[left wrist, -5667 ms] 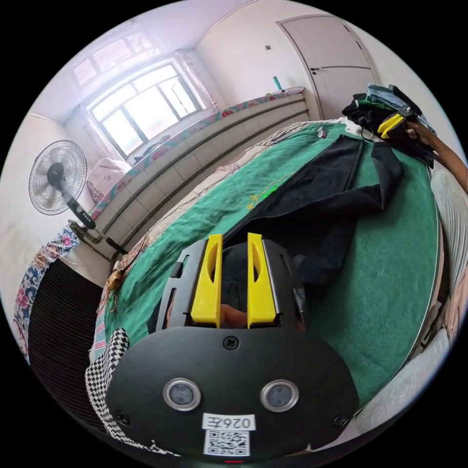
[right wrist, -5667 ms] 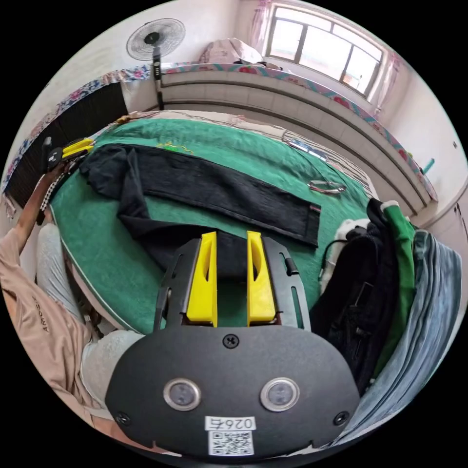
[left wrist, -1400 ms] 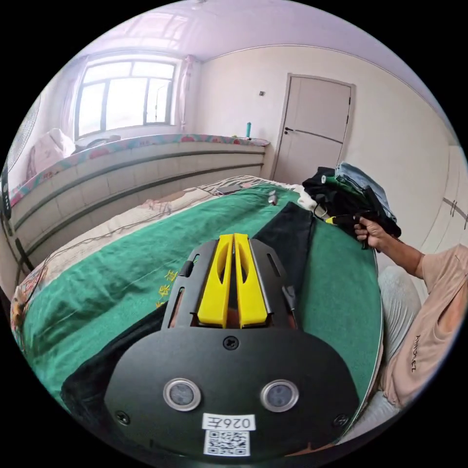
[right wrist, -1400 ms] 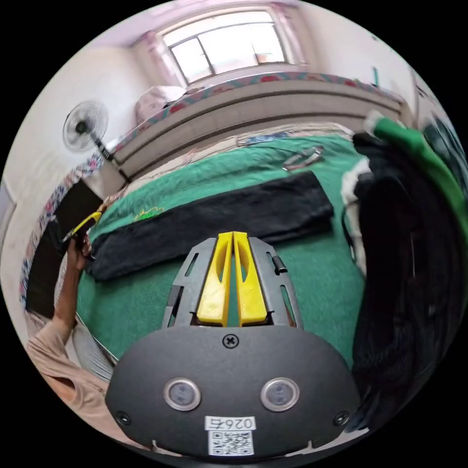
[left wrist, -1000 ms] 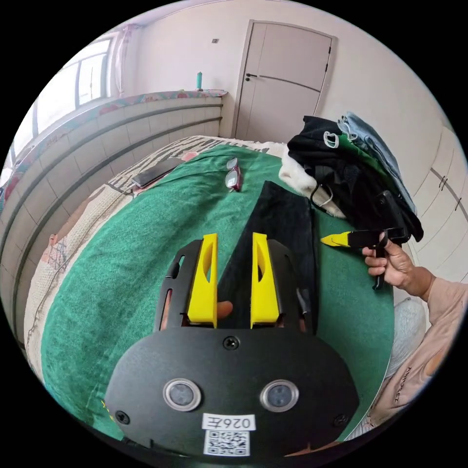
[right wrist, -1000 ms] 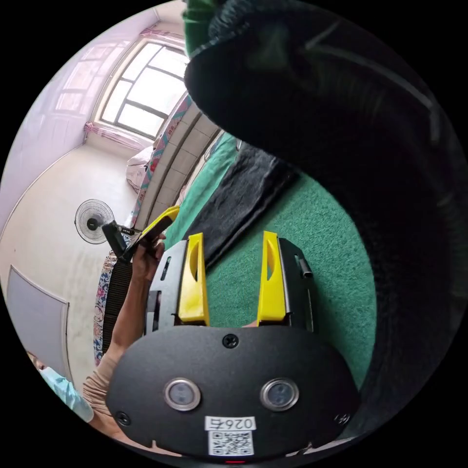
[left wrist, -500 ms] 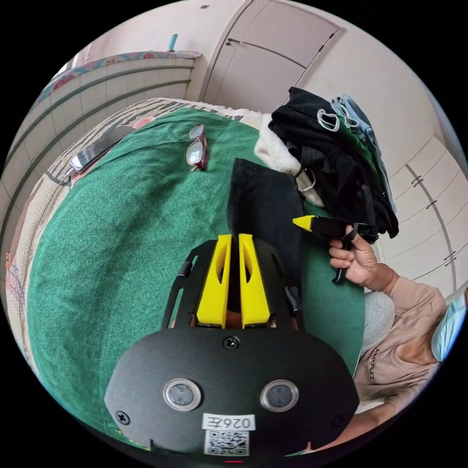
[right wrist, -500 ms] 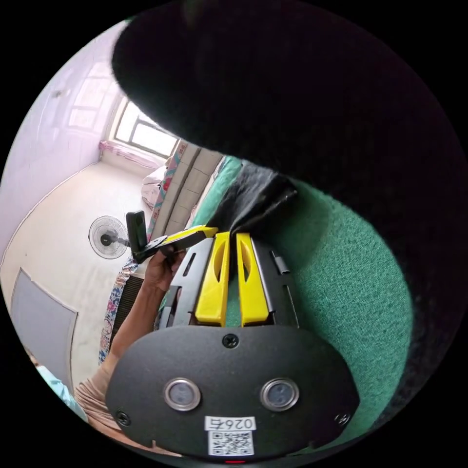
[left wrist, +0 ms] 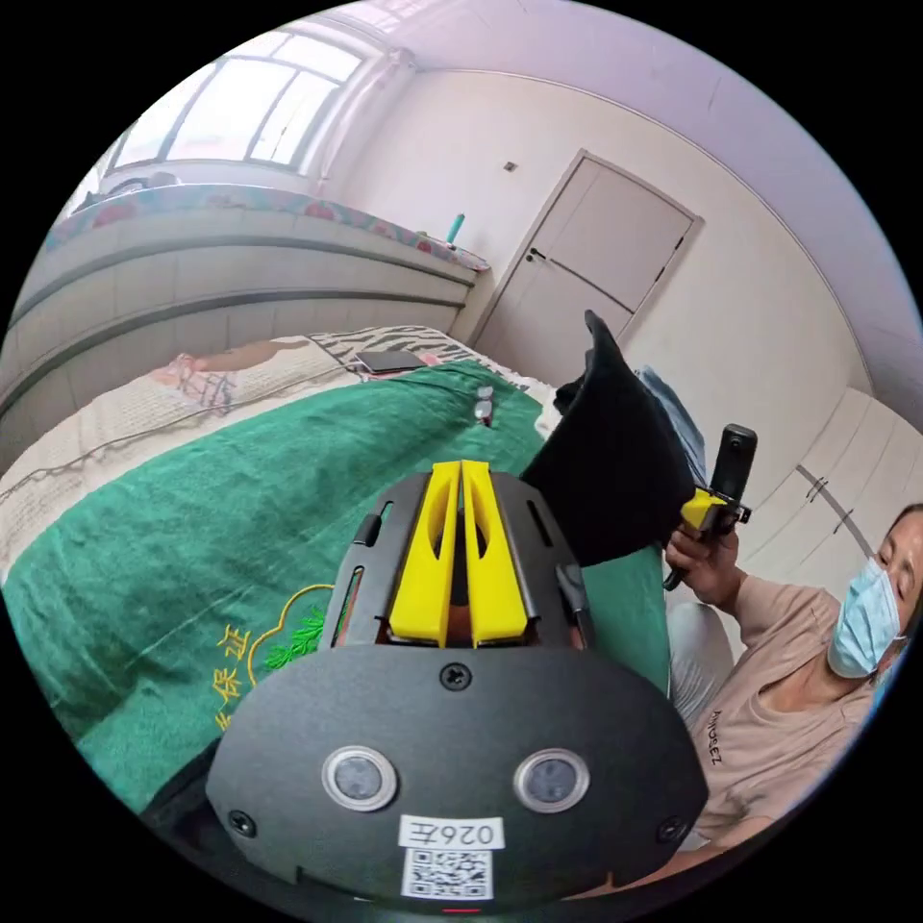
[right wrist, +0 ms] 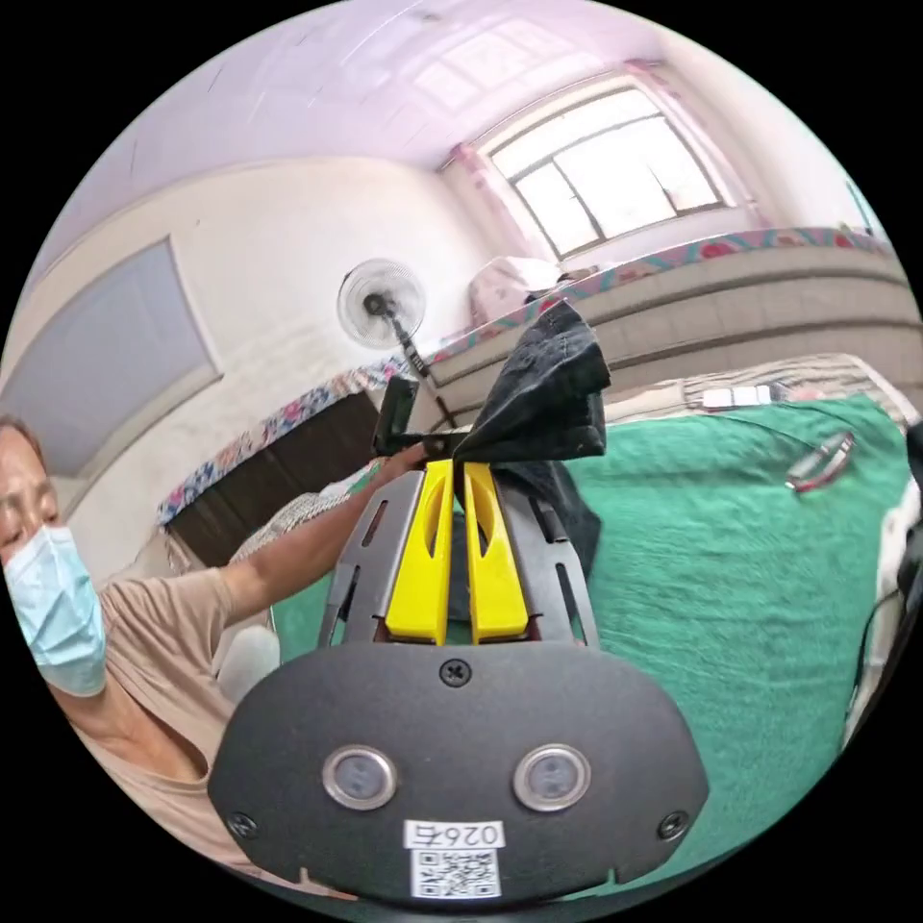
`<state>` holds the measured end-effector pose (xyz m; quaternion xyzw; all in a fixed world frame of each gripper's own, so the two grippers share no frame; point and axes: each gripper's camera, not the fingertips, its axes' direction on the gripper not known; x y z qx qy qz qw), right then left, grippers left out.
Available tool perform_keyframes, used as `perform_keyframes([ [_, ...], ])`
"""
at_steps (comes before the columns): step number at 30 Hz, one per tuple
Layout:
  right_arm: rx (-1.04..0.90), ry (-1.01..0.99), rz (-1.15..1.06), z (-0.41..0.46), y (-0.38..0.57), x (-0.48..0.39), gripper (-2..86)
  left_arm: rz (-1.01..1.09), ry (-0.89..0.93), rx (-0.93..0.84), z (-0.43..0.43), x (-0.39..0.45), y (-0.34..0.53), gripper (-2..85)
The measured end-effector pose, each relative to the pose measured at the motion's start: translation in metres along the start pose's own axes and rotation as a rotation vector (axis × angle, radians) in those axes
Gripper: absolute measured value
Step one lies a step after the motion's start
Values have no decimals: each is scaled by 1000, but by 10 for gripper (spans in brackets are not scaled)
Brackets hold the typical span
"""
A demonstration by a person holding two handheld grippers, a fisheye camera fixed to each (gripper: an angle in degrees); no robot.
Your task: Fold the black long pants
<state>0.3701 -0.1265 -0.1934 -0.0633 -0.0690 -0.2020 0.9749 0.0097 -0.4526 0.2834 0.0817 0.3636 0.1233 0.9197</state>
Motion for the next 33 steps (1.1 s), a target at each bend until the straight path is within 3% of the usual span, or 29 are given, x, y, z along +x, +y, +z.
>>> perform_keyframes([
  [6,-404,-3,-194,171,24,-92,0,-287,-139,107,-101,-36,106,-10],
  [8,-657,84,-226,247,53,-106,22,-368,-190,138,-126,-34,143,-10],
  [10,-735,83,-215,273,61,-110,36,-409,-247,189,-142,-28,164,-10],
  [15,-609,154,-150,248,40,-119,51,-377,-285,230,-143,12,181,-10],
  [20,-520,371,-82,215,52,-105,2,-100,-387,-53,-70,75,154,-10],
  [24,-599,480,-26,238,68,-70,-7,-127,-583,-325,-10,62,152,-9],
  [25,-694,467,-35,251,71,-58,-8,-144,-564,-309,-6,58,156,-8],
  [27,-682,401,13,251,66,-48,-8,-176,-498,-288,-14,54,155,-9],
  [33,-495,536,-28,223,45,-51,5,-92,-468,-203,-33,75,151,-10],
])
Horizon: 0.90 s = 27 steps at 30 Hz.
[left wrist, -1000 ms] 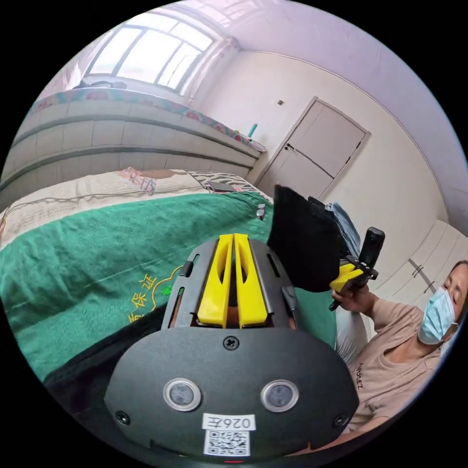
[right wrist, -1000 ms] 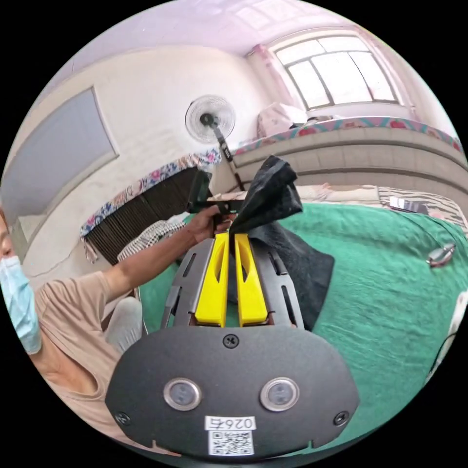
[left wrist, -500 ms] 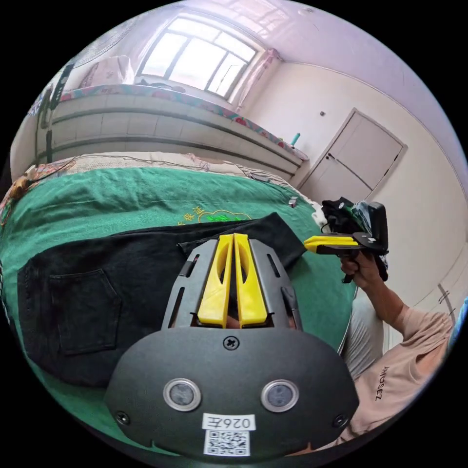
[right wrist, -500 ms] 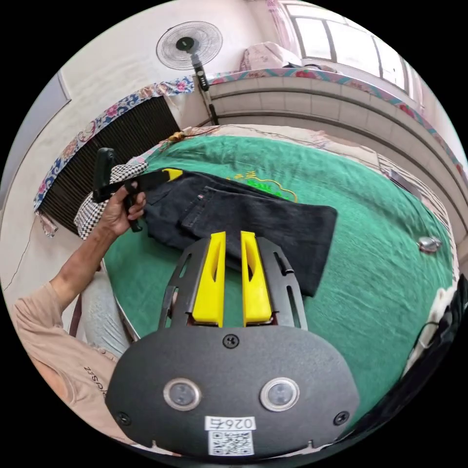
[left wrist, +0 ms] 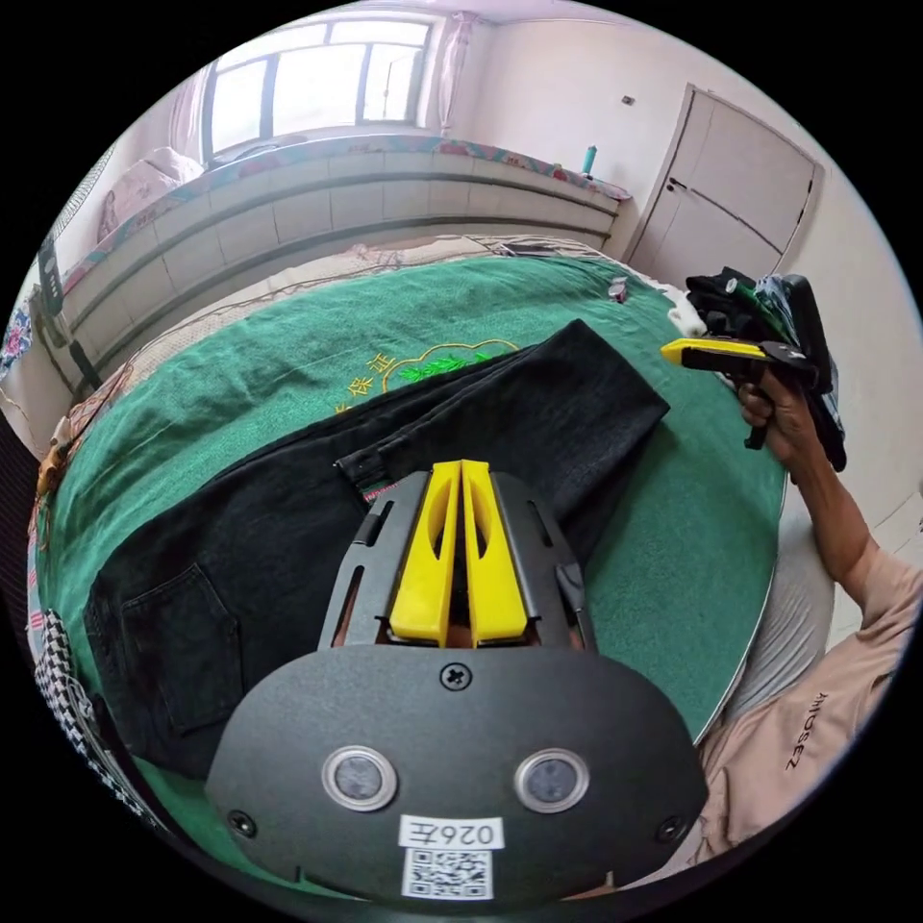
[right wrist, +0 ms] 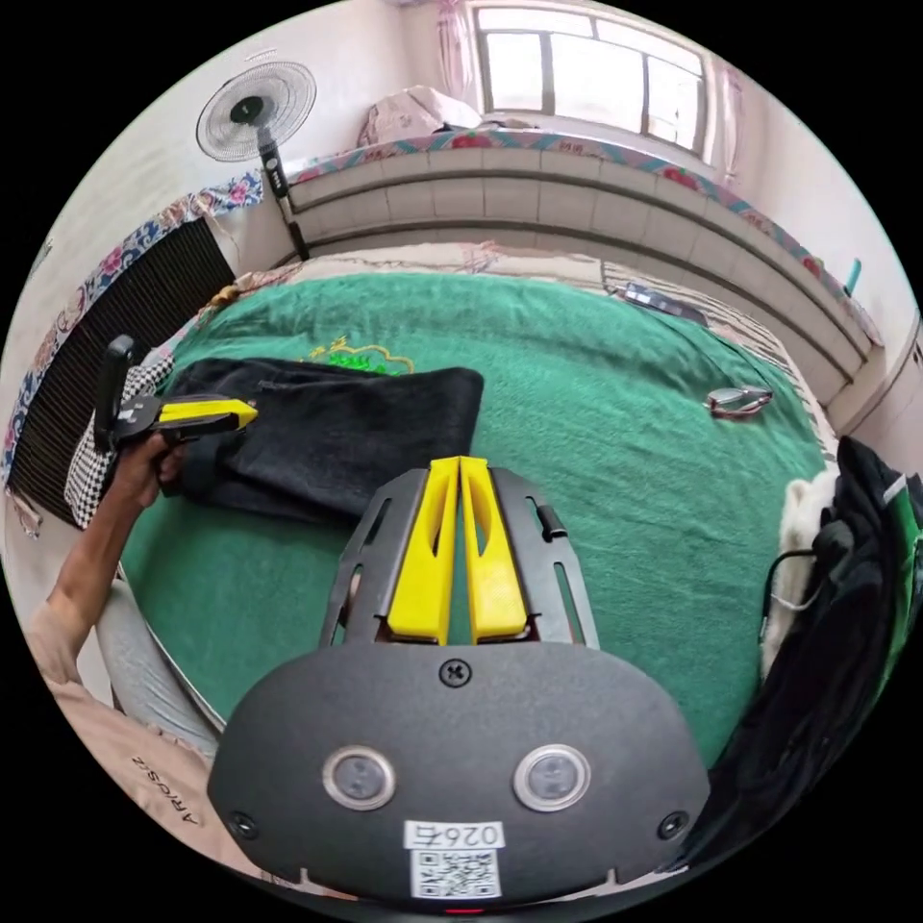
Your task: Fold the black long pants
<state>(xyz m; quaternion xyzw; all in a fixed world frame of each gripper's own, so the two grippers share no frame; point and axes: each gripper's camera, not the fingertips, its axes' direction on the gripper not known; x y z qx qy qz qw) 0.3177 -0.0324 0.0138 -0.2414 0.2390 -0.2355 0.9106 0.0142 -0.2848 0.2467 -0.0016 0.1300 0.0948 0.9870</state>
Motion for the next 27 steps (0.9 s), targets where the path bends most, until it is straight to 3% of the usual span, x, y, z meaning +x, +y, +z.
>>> perform_keyframes([
  [5,-46,-166,121,26,-6,19,110,73,204,119,-13,35,-11,-10],
  [8,-129,-237,170,58,-3,26,103,106,280,133,-10,49,-23,-10],
  [13,-58,-270,249,61,4,30,112,41,172,105,9,59,-52,-8],
  [16,-51,-269,237,62,6,25,107,-63,246,23,29,56,-82,0],
  [18,-66,-291,222,66,6,21,91,-93,267,-27,43,58,-101,27],
  [25,-21,-312,173,56,14,9,24,-29,373,-278,77,100,-166,240],
  [27,5,-302,137,49,16,1,15,-33,360,-341,83,111,-175,258],
])
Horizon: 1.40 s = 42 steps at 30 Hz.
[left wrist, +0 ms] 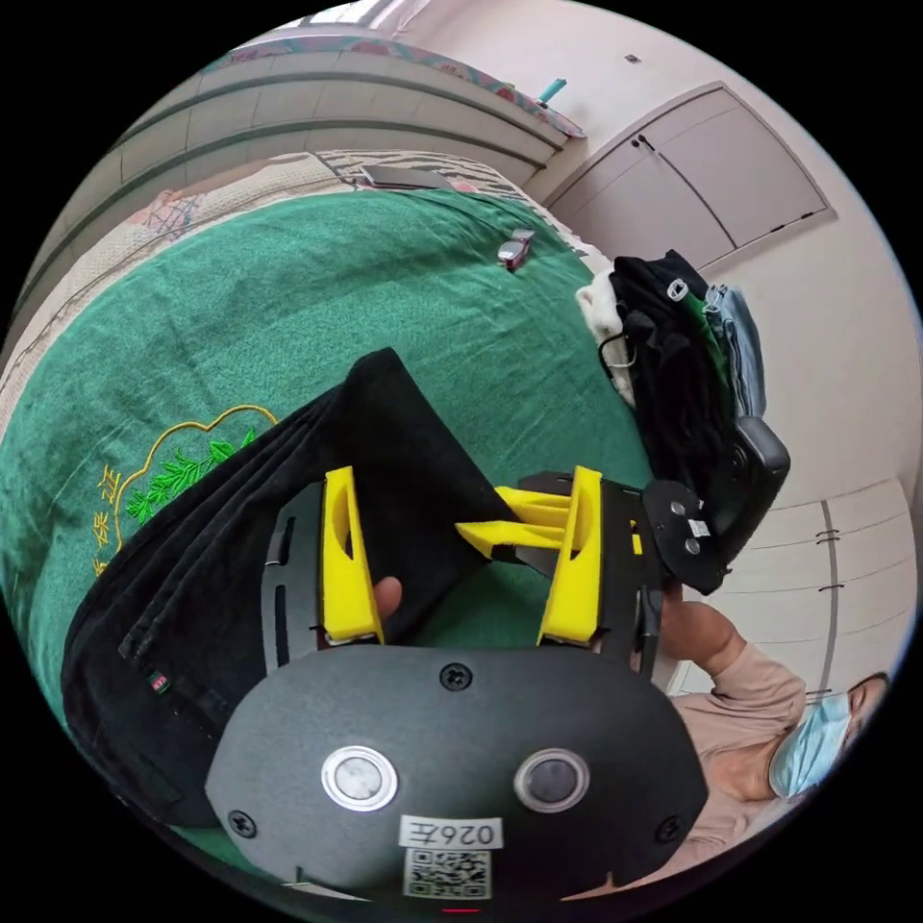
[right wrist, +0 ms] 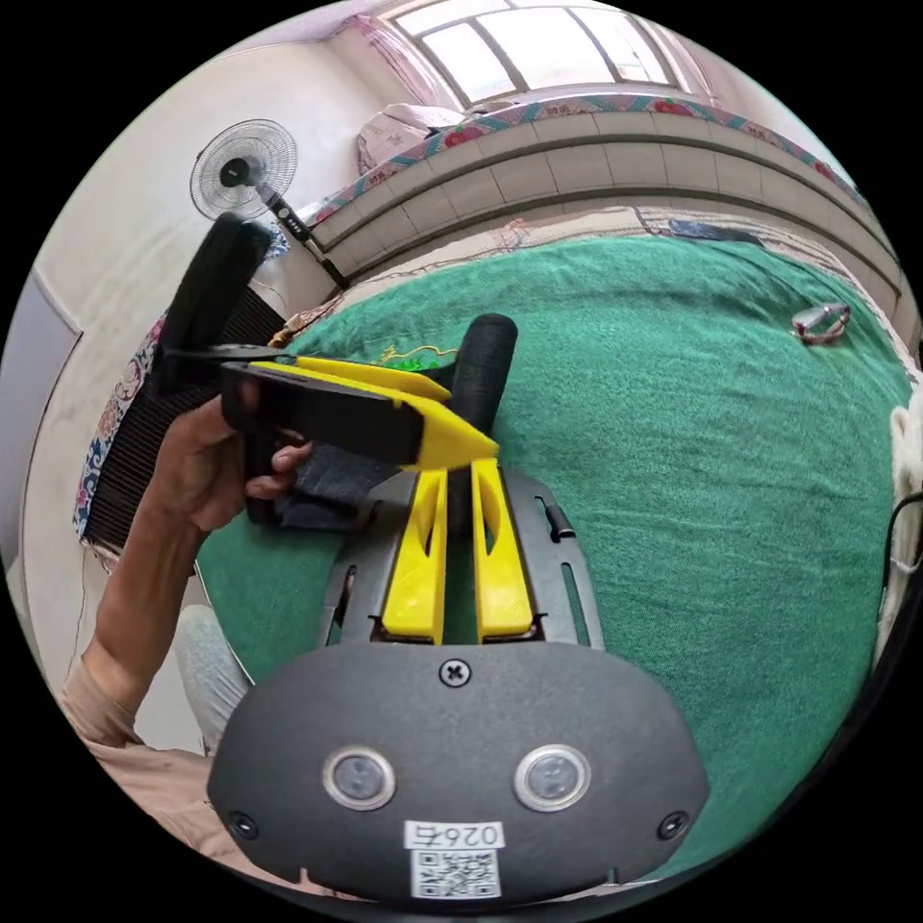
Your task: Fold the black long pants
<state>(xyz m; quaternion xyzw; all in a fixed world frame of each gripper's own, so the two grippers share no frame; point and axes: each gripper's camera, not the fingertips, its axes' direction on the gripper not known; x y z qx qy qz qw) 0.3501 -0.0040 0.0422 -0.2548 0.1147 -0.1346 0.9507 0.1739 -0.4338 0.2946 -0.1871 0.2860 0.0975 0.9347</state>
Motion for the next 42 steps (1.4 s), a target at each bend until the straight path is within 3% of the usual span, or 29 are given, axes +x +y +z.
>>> perform_keyframes([
  [3,20,18,-100,-5,7,-27,-2,-87,-178,-68,0,9,-10,193],
  [4,18,69,-150,-4,11,-40,-5,-77,-263,-104,0,13,-12,134],
  [9,18,202,-267,-2,28,-73,19,-133,-285,-116,-11,16,-8,60],
  [14,-23,122,-224,8,42,-78,164,-178,-265,-64,-33,21,4,27],
  [16,-45,140,-224,17,45,-80,162,-160,-299,-73,-38,32,6,22],
  [19,-24,192,-257,17,48,-80,38,-113,-404,-99,-46,59,7,18],
  [21,-6,178,-272,5,47,-74,9,-92,-434,-110,-54,73,5,17],
  [26,1,-23,-227,-69,54,-38,-5,54,-299,-89,-76,121,0,17],
  [33,147,113,-220,-161,87,-25,-7,259,-88,15,-102,142,20,19],
  [39,200,159,-384,-150,95,-85,1,308,0,62,-149,69,88,19],
  [42,251,32,-497,-121,91,-117,8,212,-11,99,-174,-2,136,19],
])
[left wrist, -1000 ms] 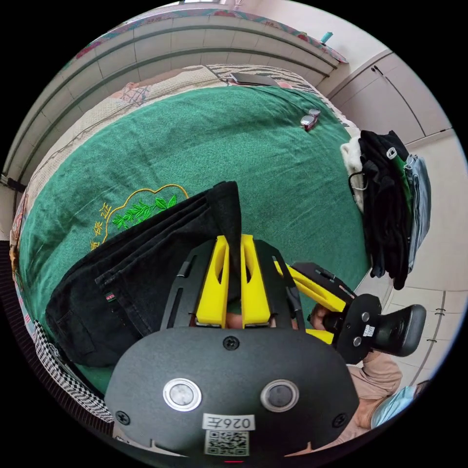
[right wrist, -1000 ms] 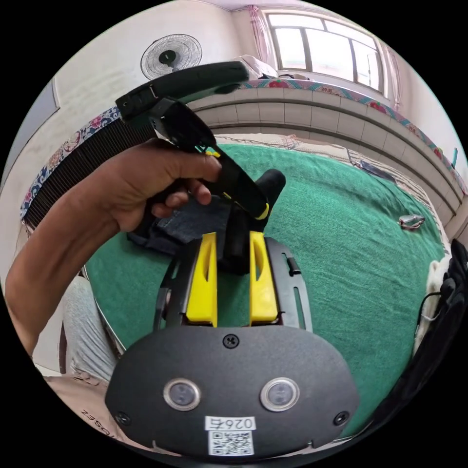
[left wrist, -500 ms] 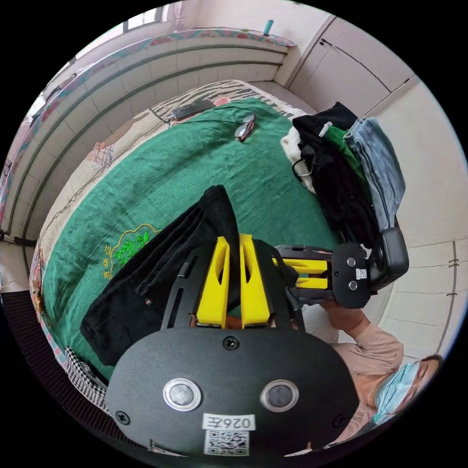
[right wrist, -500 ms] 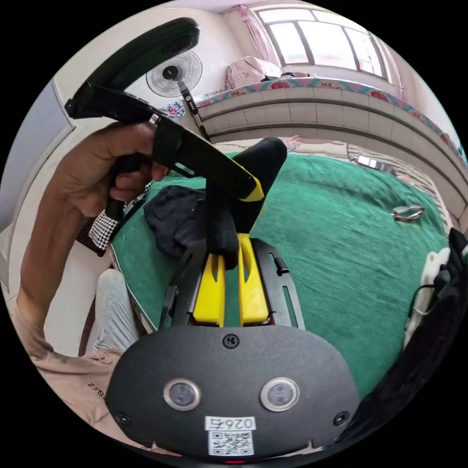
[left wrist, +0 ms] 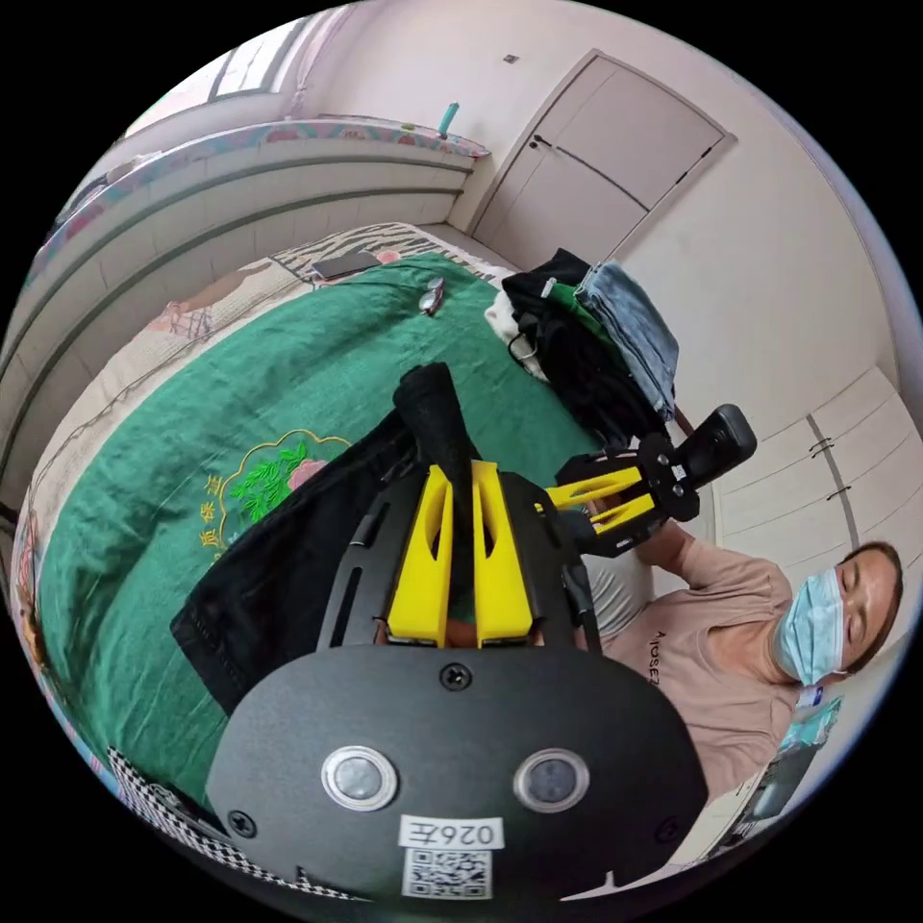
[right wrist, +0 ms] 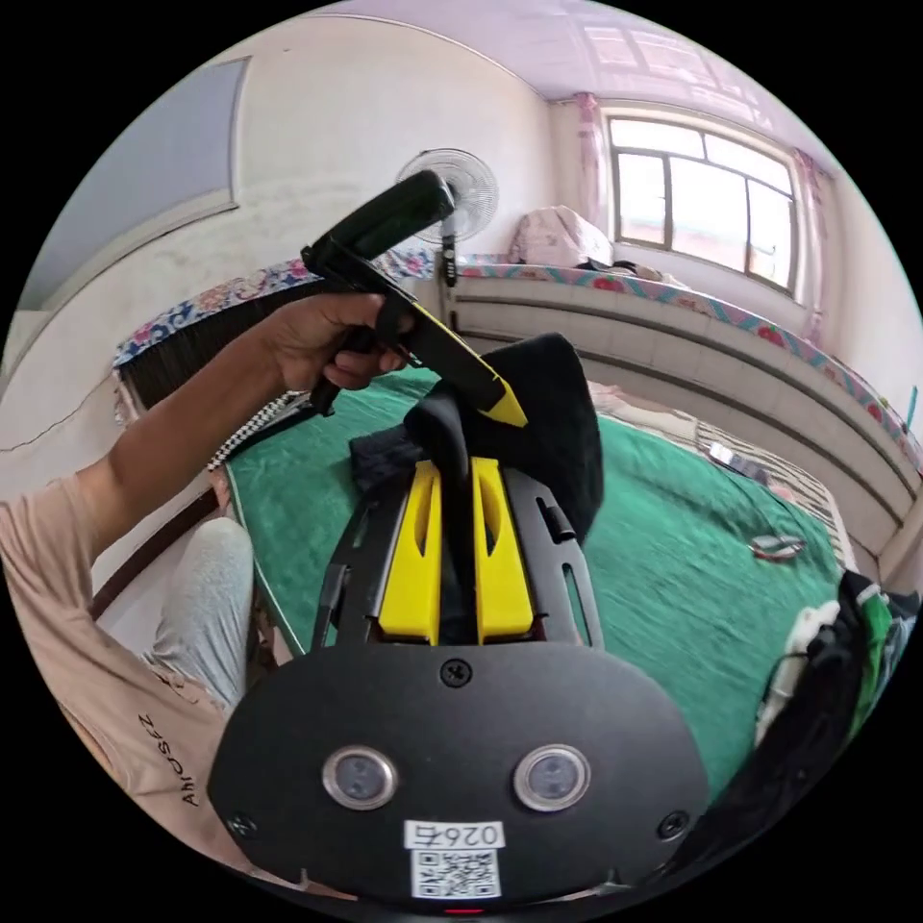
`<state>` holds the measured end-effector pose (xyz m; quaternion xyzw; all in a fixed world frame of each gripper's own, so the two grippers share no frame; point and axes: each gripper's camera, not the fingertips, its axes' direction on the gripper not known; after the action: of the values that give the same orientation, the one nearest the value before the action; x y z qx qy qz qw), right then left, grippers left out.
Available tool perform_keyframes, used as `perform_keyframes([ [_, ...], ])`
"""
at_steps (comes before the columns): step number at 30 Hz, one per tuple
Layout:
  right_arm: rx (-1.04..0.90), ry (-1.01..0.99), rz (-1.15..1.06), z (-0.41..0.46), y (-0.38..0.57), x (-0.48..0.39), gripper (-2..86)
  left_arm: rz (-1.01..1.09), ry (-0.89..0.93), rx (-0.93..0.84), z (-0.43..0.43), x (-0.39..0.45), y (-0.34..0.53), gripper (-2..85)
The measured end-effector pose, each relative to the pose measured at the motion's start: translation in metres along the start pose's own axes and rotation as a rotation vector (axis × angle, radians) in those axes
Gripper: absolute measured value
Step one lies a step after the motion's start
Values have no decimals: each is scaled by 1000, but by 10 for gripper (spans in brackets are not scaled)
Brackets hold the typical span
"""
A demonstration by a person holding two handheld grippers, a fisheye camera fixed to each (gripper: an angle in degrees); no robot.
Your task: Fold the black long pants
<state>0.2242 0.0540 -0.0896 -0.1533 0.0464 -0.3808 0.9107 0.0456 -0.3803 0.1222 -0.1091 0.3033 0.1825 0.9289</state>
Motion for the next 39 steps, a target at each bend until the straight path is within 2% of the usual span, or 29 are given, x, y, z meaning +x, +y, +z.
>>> perform_keyframes([
  [2,-35,-174,-10,33,-10,-2,10,-113,-43,-3,-16,-57,49,19],
  [4,-112,-255,13,61,-16,5,8,-199,-58,-5,-22,-98,83,19],
  [9,-335,-189,117,132,-3,32,-7,-413,-97,-30,-16,-186,156,21],
  [11,-411,-243,172,156,0,43,-9,-459,6,17,-10,-211,180,25],
  [14,-458,-274,187,175,-3,47,-10,-492,66,58,-7,-223,199,35],
  [18,-484,-238,143,184,-10,41,-9,-583,-19,92,-13,-220,221,58],
  [21,-463,-207,105,179,-17,36,-9,-691,-153,281,-32,-192,249,21],
  [24,-415,-163,45,171,-23,26,-9,-566,-297,458,-32,-131,262,-5],
  [26,-355,-41,-28,164,-26,14,-9,-405,-569,524,-13,-74,262,-8],
  [27,-345,-10,-54,164,-26,10,-9,-346,-662,525,-5,-60,260,-9],
  [29,-347,92,-157,168,-28,-6,-9,-160,-1051,425,33,-27,247,-9],
  [31,-396,96,-209,177,-30,-12,-9,-168,-1147,349,61,-27,244,-8],
  [33,-437,81,-206,187,-31,-12,-9,-122,-1012,170,87,-47,240,-8],
  [34,-458,79,-202,192,-32,-8,-9,-164,-930,60,101,-68,240,-8],
  [36,-464,47,-214,196,-35,-1,-9,-192,-824,142,92,-82,251,-9],
  [38,-475,-19,-174,196,-44,17,-9,-344,-577,186,69,-112,260,-9],
  [39,-474,-39,-156,196,-46,22,-9,-380,-538,207,65,-117,264,-9],
])
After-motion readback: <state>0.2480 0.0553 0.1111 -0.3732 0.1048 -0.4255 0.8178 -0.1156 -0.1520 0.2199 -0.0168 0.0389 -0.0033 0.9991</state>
